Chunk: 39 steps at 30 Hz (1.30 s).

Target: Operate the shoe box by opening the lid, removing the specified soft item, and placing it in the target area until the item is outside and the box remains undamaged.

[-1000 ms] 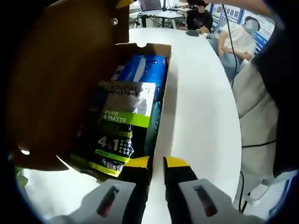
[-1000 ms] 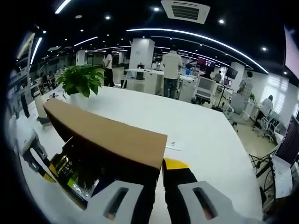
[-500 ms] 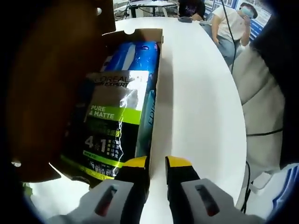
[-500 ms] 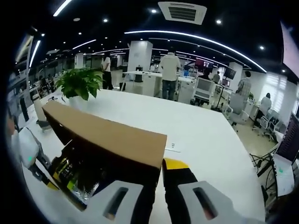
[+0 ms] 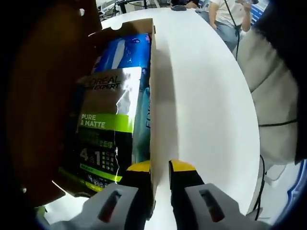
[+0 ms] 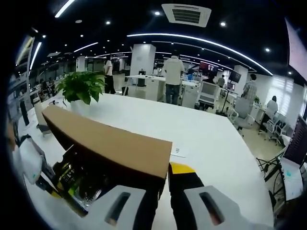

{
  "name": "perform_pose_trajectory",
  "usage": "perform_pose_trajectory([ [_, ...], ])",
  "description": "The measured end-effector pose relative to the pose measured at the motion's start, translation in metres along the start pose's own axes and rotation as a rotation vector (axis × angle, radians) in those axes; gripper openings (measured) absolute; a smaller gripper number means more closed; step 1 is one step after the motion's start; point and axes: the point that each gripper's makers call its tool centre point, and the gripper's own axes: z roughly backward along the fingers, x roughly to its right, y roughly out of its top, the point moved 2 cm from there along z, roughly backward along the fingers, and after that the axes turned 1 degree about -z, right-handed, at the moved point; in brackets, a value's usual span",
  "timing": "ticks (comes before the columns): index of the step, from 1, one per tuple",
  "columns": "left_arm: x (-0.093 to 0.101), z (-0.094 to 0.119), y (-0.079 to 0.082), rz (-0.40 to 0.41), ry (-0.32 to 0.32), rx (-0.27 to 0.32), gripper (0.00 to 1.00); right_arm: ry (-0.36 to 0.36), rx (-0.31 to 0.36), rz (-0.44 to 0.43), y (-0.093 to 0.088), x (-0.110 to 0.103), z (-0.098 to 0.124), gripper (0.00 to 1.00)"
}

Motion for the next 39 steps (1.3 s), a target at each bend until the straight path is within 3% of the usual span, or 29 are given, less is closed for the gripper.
perform_pose_trajectory([
  [16,-0.003,-0.026,-0.003,-0.004,0.037,-0.081,0.07,0.022,-0.007,0.064,0.003,-0.001,-0.005,0.06],
  [18,-0.009,-0.023,-0.003,0.002,0.061,-0.08,0.01,0.034,-0.004,0.078,0.003,-0.001,-0.004,0.06],
  [34,-0.009,-0.023,-0.003,0.005,0.048,-0.067,0.01,0.03,0.002,0.003,0.002,-0.002,-0.004,0.08],
  [39,-0.009,-0.023,-0.004,0.009,0.05,-0.069,0.01,-0.004,0.012,0.042,0.003,-0.003,-0.007,0.07],
])
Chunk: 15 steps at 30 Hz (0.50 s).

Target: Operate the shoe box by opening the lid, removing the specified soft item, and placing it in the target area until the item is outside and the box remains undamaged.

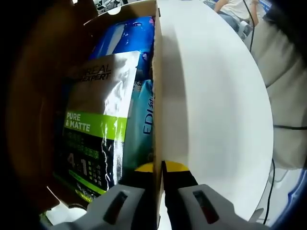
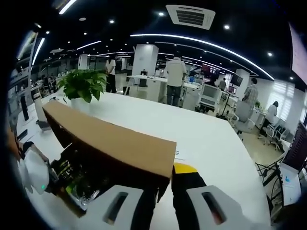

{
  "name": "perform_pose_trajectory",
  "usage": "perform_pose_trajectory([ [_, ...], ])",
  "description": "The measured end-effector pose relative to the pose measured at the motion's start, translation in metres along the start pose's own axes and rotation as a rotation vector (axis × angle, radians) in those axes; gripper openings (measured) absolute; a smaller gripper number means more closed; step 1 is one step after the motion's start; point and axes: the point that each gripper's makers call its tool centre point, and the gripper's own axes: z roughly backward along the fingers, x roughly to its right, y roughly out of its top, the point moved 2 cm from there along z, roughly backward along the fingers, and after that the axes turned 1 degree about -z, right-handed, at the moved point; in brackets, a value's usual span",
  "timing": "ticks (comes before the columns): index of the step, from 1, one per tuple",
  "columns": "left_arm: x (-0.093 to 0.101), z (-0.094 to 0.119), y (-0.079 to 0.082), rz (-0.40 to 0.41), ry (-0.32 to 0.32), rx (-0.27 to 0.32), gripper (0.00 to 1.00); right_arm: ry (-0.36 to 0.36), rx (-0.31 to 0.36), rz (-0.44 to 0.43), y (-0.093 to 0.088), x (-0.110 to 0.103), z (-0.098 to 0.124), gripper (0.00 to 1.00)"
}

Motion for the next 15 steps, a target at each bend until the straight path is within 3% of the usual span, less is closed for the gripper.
perform_pose_trajectory([
  [15,0.0007,-0.0006,-0.0001,0.005,0.001,-0.004,0.01,0.008,-0.051,-0.063,-0.0015,0.0069,-0.0043,0.0],
])
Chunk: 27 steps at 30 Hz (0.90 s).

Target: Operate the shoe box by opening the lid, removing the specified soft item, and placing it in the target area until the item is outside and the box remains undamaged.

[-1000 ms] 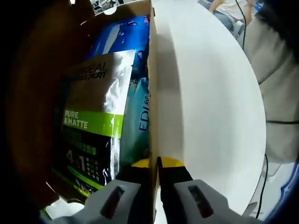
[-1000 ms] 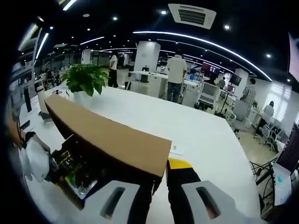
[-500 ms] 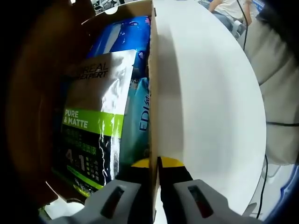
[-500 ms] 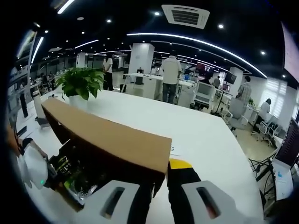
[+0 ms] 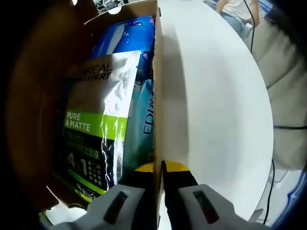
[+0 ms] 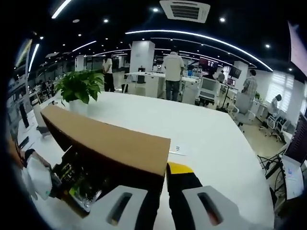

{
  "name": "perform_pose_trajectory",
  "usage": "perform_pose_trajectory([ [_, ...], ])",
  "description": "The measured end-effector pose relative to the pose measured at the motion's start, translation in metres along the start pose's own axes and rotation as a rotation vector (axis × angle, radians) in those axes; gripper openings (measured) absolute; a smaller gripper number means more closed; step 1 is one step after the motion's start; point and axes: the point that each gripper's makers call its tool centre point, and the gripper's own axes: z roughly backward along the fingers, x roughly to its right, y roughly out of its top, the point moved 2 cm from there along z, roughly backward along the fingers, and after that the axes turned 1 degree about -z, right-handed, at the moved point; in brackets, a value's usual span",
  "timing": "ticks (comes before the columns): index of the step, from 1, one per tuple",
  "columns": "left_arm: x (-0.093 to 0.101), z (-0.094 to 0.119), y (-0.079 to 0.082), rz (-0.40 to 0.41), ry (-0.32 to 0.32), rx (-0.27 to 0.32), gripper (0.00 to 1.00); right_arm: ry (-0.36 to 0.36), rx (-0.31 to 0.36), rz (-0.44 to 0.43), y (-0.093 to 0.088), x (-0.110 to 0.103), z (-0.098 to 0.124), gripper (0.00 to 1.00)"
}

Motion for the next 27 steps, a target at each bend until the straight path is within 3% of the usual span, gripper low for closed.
perform_pose_trajectory([
  [27,-0.001,-0.001,0.0,0.029,-0.022,-0.009,0.01,0.038,-0.055,-0.099,0.009,0.007,-0.022,0.0],
])
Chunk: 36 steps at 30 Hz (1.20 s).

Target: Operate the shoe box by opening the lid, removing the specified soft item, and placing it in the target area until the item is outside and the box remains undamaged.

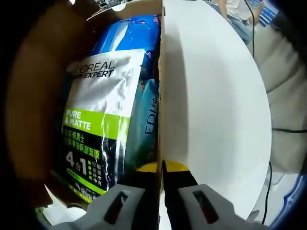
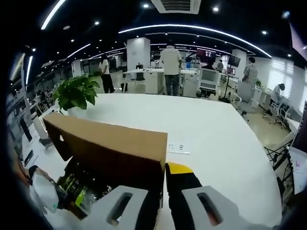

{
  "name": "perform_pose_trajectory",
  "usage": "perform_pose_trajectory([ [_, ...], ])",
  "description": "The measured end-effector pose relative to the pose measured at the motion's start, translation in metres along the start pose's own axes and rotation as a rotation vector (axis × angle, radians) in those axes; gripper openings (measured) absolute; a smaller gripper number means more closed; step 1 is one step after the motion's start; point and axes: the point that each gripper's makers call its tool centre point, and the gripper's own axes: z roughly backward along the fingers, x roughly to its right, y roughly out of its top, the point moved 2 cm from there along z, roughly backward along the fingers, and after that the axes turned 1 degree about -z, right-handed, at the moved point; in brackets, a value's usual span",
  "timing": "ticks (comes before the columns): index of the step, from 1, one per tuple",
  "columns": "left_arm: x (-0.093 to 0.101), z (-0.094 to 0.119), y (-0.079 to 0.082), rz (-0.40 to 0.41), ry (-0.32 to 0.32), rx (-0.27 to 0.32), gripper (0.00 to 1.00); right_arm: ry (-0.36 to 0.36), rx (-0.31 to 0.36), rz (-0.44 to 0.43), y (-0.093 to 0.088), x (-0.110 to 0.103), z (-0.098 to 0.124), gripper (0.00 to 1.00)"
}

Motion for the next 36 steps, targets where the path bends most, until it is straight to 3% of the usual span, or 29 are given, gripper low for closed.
perform_pose_trajectory([
  [22,0.001,0.0,0.0,-0.02,-0.001,0.012,0.0,-0.001,-0.049,0.097,0.003,0.002,-0.025,0.0],
  [29,0.001,0.0,0.0,-0.014,-0.001,0.006,0.01,0.004,-0.054,0.042,0.004,0.005,-0.03,0.0],
  [36,0.001,0.001,0.0,-0.019,0.003,0.009,0.01,0.01,-0.05,0.043,0.003,0.004,-0.033,0.0],
])
